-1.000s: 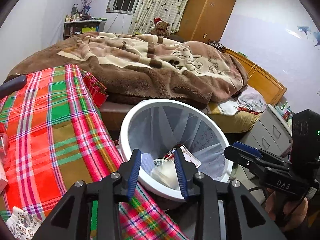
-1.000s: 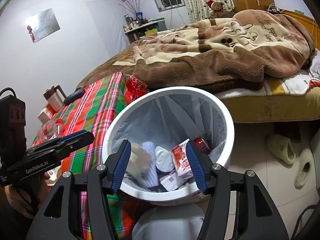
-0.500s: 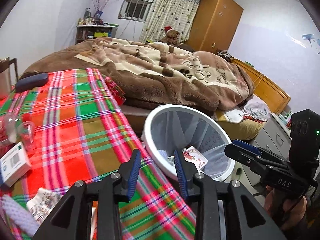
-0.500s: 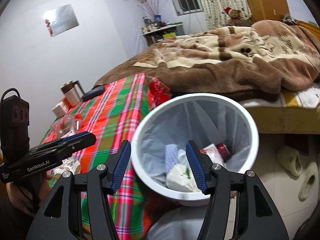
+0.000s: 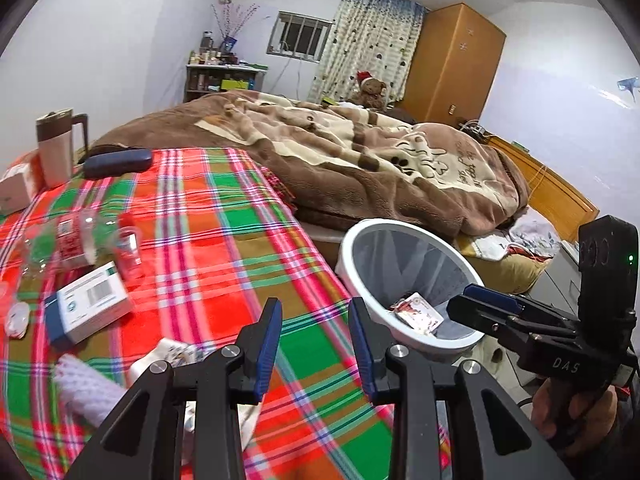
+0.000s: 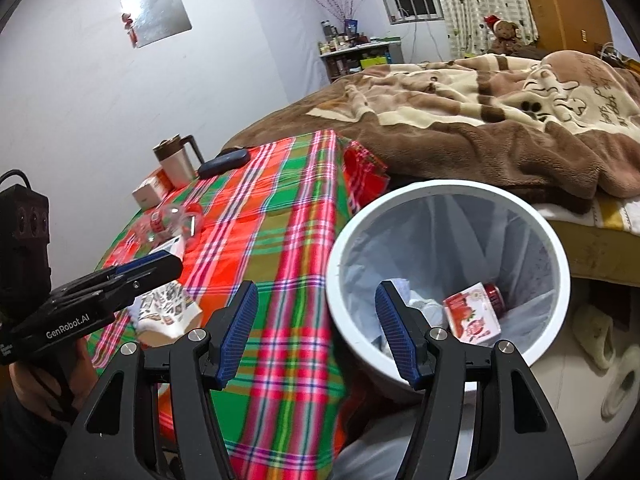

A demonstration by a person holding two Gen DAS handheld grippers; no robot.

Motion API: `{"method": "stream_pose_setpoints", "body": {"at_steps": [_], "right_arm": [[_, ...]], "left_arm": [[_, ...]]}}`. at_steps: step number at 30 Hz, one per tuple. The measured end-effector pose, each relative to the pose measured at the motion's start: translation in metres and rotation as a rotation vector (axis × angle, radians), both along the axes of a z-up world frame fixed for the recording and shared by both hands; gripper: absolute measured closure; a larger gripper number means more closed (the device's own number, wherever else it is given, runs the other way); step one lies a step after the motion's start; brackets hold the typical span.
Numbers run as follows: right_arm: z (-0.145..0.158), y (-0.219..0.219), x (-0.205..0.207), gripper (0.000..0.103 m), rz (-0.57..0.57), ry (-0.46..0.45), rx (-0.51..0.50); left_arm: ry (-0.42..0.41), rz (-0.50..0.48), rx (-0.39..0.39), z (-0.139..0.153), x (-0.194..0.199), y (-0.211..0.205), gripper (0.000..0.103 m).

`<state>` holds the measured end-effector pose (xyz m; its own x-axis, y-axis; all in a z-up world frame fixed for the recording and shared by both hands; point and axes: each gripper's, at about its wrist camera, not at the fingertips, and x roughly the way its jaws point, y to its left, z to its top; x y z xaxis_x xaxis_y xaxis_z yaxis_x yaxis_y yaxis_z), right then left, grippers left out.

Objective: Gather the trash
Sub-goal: 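Move both open tools back over the plaid table toward the remaining trash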

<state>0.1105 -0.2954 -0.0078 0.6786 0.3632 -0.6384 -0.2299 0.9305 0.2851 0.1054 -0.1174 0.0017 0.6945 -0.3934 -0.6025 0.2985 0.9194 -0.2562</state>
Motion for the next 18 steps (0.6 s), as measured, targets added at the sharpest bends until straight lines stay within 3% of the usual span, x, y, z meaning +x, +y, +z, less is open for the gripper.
{"method": "stream_pose_setpoints", "body": {"at_steps": [18], "right_arm": [[0.003,0.057,-0.010,0.041,0.169,0.010,-0.003]], "left_arm": [[0.007,0.230,0.020,-0.010,-0.037,0.095,0.069]]}}
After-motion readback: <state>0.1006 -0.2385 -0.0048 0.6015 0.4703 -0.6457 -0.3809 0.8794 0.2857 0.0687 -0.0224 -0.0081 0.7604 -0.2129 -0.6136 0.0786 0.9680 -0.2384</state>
